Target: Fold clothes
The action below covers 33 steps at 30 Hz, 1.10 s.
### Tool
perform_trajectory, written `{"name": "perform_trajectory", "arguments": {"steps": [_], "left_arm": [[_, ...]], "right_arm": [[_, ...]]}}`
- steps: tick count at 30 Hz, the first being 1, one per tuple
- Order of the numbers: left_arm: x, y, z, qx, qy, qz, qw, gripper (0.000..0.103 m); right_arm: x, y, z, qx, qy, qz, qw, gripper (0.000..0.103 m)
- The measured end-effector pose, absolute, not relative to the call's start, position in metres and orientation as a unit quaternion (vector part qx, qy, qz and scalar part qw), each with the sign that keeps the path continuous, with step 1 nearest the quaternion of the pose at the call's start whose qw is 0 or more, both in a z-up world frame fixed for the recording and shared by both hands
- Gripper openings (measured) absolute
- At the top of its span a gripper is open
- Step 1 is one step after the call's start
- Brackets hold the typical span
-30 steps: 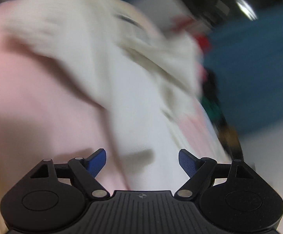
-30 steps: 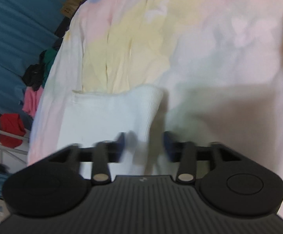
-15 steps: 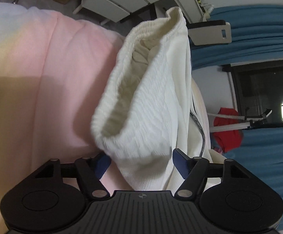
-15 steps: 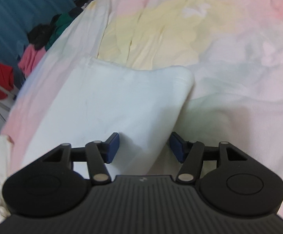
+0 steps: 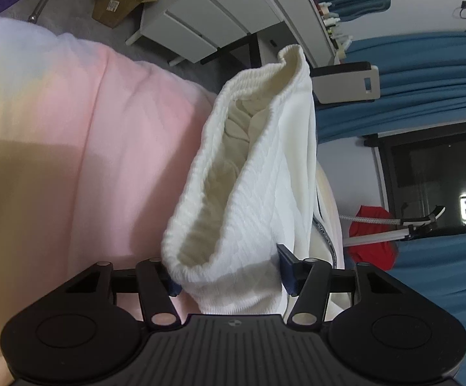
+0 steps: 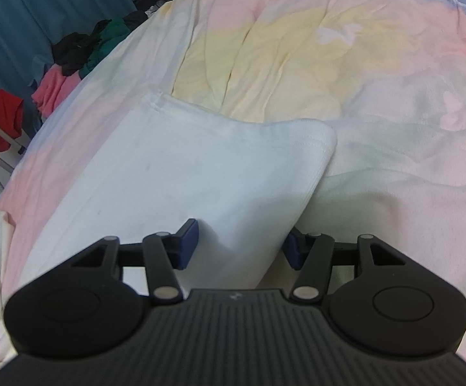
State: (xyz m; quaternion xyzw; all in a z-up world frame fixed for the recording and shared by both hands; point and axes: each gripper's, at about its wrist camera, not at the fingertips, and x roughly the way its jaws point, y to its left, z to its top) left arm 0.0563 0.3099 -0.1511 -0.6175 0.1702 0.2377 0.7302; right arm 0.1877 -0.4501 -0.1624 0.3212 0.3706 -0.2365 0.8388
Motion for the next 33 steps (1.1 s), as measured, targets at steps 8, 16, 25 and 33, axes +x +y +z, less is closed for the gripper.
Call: {"name": "perform_trajectory", "arguments": {"steps": [8,16,25,33], "left_arm": [[0.049,0.314,-0.146,-0.608,0.157,0.249,0.738,0.044],[0.048,0.310,-0.145,-0.592,0.166,0.256,0.745,0.044],[0.051,0.315,-0.138,-0.590,0.169,0.244,0.751,0.043],[0.039,0.347,-0.107,-0.584,0.175,0.215,0.763,0.021]], "right_arm": [[0.188,-0.438,-0.148,0.271,0.342,-0.242,0.866,0.039],[0.188,-0.437,-0.146,0.274,0.329,-0.237,0.872,0.029],[0.196,-0.434,-0.153,0.312,0.333,-0.204,0.866,0.031],[0.181,-0.457,-0.159,0.411,0.264,-0.217,0.845,0.006]]}}
